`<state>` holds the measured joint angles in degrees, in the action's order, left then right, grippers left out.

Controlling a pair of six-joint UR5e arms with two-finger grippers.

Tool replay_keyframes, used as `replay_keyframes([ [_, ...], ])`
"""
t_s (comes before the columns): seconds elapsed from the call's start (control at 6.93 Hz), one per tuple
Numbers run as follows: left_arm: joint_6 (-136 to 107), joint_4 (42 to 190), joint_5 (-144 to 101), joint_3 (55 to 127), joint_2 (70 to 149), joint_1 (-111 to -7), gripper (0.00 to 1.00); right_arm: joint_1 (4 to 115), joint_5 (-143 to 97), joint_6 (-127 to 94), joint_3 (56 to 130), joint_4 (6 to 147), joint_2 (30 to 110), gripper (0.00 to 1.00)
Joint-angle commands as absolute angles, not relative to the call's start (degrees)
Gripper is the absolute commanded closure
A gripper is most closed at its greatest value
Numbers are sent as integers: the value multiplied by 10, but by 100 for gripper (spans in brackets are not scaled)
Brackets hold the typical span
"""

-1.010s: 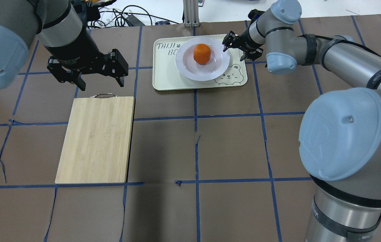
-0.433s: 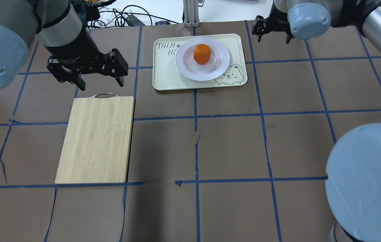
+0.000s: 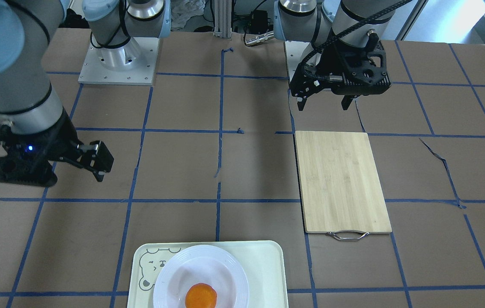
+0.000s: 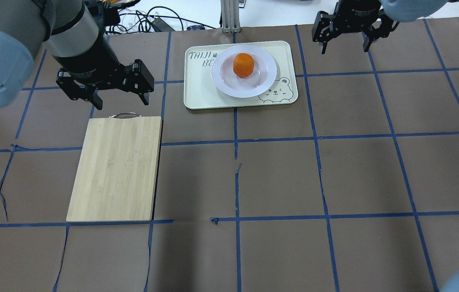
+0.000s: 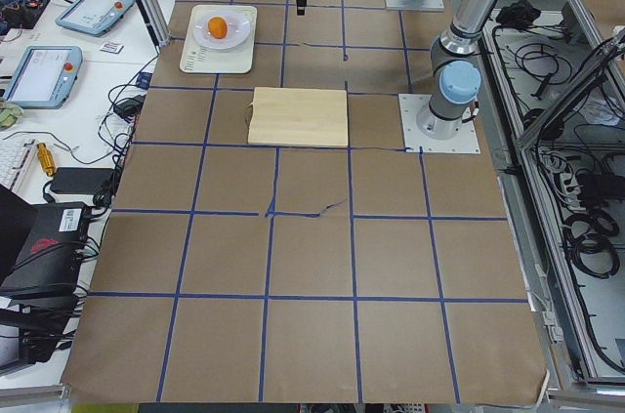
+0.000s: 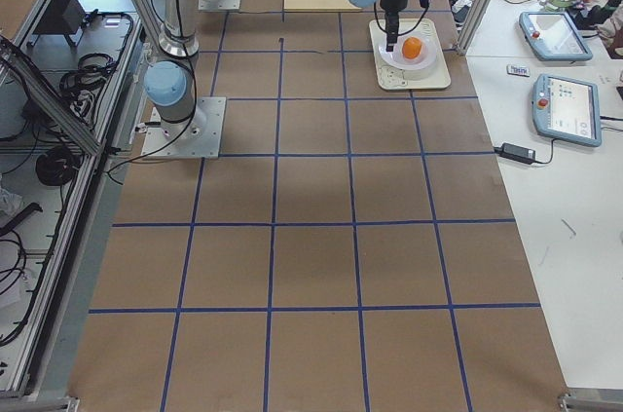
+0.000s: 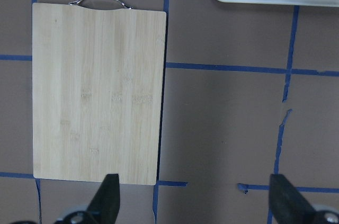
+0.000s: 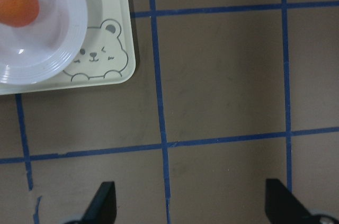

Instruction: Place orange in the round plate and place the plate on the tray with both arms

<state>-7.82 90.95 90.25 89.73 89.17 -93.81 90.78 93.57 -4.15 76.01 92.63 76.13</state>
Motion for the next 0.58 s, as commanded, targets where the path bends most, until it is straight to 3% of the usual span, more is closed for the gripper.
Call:
replay_keyframes([
  [0.0,-78,910,903,897,892,-938,0,908,902,-39,762,881,790,0],
  [0.43,-78,910,904,896,891,-937,0,902,902,11,764,890,787,0],
])
